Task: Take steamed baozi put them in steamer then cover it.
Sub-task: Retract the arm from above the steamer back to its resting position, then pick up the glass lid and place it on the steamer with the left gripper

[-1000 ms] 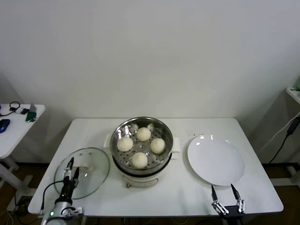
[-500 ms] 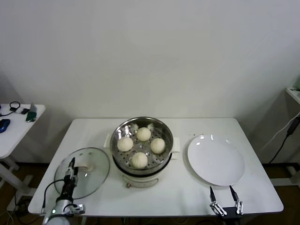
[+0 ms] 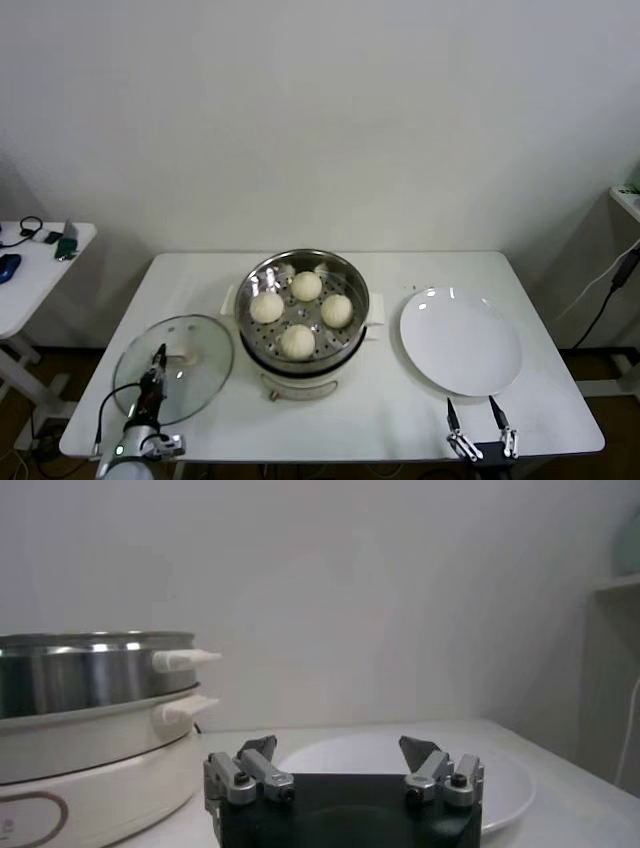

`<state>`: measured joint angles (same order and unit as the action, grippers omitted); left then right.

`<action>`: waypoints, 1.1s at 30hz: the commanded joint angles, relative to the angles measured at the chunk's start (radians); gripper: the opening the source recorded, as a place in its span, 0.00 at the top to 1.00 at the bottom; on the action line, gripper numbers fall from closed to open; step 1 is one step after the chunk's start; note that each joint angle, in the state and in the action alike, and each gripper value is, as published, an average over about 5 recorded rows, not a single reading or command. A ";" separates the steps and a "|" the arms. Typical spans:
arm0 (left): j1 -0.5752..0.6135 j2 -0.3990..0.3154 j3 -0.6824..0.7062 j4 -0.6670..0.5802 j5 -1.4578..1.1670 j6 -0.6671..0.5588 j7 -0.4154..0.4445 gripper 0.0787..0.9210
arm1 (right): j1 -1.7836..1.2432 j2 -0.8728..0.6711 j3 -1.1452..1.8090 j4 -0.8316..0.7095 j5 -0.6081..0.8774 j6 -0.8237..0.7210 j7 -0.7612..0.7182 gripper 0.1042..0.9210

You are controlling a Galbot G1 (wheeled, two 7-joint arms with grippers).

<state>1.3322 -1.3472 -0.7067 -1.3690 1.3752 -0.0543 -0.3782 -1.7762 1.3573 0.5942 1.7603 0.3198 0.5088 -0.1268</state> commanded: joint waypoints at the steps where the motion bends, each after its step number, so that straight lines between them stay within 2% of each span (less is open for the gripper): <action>1: 0.014 -0.004 0.001 -0.068 -0.069 -0.001 0.021 0.93 | 0.005 0.004 0.000 -0.003 -0.002 0.000 0.000 0.12; 8: 0.060 0.020 -0.008 -0.292 -0.190 0.047 0.078 0.93 | 0.008 0.005 -0.001 -0.015 -0.027 -0.004 0.009 0.12; 14: 0.109 0.118 -0.009 -0.517 -0.298 0.181 0.229 0.93 | -0.002 -0.006 -0.007 -0.030 -0.068 -0.029 0.037 0.12; 18: 0.117 0.185 0.000 -0.624 -0.327 0.261 0.299 0.93 | -0.007 -0.009 -0.010 -0.030 -0.069 -0.041 0.047 0.12; 26: 0.054 0.263 0.124 -0.746 -0.334 0.444 0.409 0.93 | -0.005 -0.007 -0.015 -0.029 -0.083 -0.054 0.067 0.12; 33: -0.013 0.235 0.303 -0.809 -0.235 0.558 0.493 0.93 | 0.005 -0.003 -0.027 -0.034 -0.091 -0.052 0.072 0.12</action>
<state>1.3802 -1.1470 -0.6018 -2.0093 1.0906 0.2994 -0.0337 -1.7747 1.3539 0.5745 1.7318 0.2409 0.4595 -0.0635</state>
